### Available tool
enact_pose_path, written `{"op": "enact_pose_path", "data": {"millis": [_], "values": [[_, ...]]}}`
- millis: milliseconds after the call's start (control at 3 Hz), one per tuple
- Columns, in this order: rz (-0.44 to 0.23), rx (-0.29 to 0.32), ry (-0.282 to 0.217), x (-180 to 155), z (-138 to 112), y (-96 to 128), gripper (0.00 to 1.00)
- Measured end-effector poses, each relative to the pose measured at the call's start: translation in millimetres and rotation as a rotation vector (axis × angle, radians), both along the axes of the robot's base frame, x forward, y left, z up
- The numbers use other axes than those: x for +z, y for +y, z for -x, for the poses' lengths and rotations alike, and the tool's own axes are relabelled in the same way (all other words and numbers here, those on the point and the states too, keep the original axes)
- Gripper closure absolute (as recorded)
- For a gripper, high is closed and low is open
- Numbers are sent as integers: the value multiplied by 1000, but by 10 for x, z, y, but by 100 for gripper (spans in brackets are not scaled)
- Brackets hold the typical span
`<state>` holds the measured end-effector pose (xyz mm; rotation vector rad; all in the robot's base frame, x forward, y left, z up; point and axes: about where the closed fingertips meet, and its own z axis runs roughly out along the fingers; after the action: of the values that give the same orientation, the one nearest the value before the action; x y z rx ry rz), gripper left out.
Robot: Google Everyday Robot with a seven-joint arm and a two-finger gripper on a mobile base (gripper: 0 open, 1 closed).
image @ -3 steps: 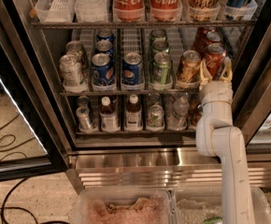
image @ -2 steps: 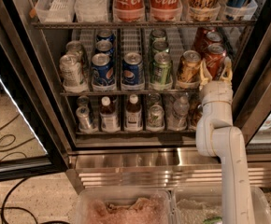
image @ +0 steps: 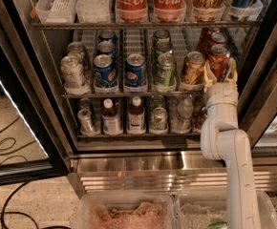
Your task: Pick coke can from middle shelf of fridge
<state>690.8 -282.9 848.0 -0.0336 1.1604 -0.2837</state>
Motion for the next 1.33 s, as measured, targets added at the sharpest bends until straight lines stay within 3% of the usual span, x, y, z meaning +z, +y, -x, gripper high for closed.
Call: {"op": "enact_pose_path", "data": {"millis": [333,667,1000,1333], "values": [[0,0,0,0,0,0,36],[-1,-6,-2,21,-35,-6,44],[-3,-14,-4,37,-74,-20,43],[-3,-14,-4,38,-74,-20,62]]}}
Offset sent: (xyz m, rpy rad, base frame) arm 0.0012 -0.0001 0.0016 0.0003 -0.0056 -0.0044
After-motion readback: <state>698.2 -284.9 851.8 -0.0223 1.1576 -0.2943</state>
